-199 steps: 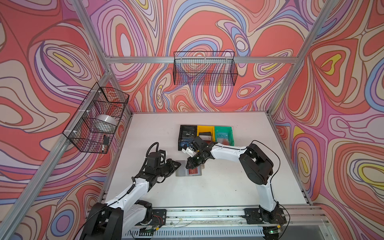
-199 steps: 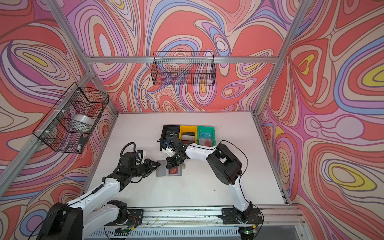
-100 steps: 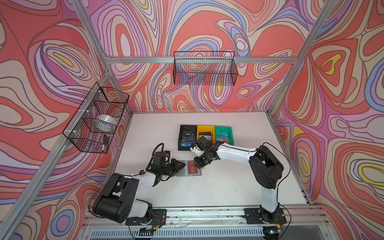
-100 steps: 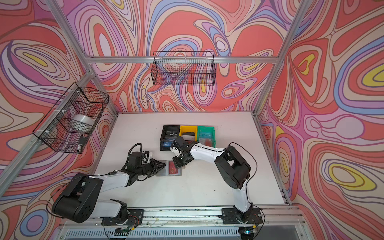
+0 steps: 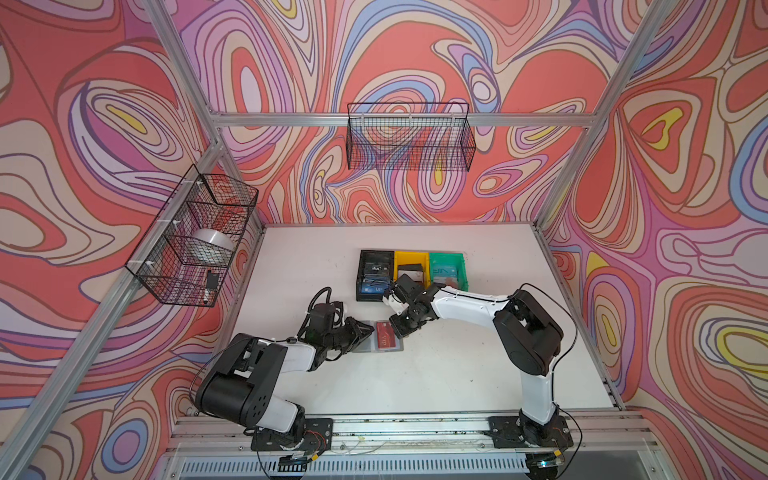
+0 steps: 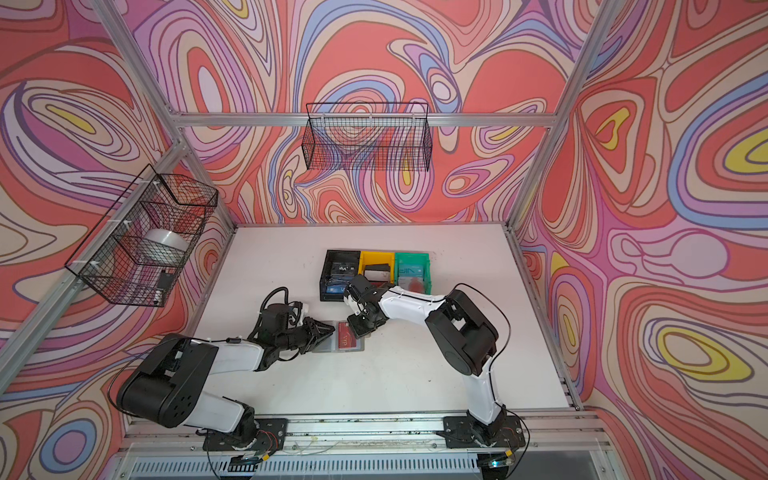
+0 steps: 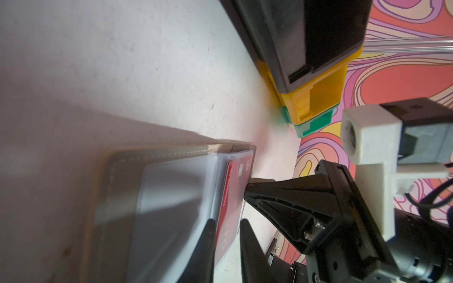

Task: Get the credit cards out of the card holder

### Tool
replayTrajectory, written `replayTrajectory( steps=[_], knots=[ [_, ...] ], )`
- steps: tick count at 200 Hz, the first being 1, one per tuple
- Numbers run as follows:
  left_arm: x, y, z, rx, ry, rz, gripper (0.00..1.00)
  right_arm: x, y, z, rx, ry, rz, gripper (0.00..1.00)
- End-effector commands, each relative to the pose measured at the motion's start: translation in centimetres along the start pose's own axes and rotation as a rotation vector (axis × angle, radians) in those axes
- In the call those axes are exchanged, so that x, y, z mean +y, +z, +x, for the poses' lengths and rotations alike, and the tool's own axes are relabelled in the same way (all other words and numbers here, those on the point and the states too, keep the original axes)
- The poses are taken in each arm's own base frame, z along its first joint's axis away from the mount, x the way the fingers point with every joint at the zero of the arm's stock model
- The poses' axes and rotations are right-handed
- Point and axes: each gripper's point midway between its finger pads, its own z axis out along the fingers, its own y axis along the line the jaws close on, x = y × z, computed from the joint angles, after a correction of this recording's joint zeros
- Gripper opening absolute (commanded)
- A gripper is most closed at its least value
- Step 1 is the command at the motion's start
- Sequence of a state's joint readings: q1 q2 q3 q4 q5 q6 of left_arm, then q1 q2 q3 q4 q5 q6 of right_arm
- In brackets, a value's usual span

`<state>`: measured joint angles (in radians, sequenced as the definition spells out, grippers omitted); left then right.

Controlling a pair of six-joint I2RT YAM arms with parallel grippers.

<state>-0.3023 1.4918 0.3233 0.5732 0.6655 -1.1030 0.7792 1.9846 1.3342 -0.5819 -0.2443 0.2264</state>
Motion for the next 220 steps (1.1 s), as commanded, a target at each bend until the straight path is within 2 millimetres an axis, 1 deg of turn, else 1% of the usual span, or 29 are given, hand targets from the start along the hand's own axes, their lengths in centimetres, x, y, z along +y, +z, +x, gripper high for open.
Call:
replayTrajectory(
  steps=[1,19,45,76,106,130,145,220],
  knots=[
    [0.1,0.3,0.0,0.001,0.012,0.001,0.22,-0.4,1.4,0.8,0.040,0.008,-0.007,0.05],
    [0.7,0.4,0.2,0.003,0.004,-0.010,0.22,-0.4,1.6,0.9,0.047,0.009,-0.011,0.04],
    [0.9,0.5,0.2,0.005,0.002,-0.008,0.23,-0.4,1.6,1.0,0.050,0.006,-0.011,0.05],
    [0.6,0.9,0.2,0.015,0.011,0.006,0.24,-0.4,1.7,1.0,0.051,0.009,-0.013,0.05],
    [0.6,1.2,0.4,0.020,0.016,-0.001,0.24,-0.4,1.7,1.1,0.053,0.013,-0.013,0.05],
    [0.7,1.4,0.5,0.026,0.015,-0.004,0.23,-0.3,1.7,1.1,0.052,0.010,-0.017,0.05],
    [0.9,1.5,0.6,0.029,0.013,-0.007,0.19,-0.4,1.7,1.1,0.052,0.011,-0.017,0.05],
    [0.5,1.9,0.6,0.035,0.022,-0.003,0.18,-0.4,1.9,1.4,0.058,0.013,-0.022,0.05]
  ],
)
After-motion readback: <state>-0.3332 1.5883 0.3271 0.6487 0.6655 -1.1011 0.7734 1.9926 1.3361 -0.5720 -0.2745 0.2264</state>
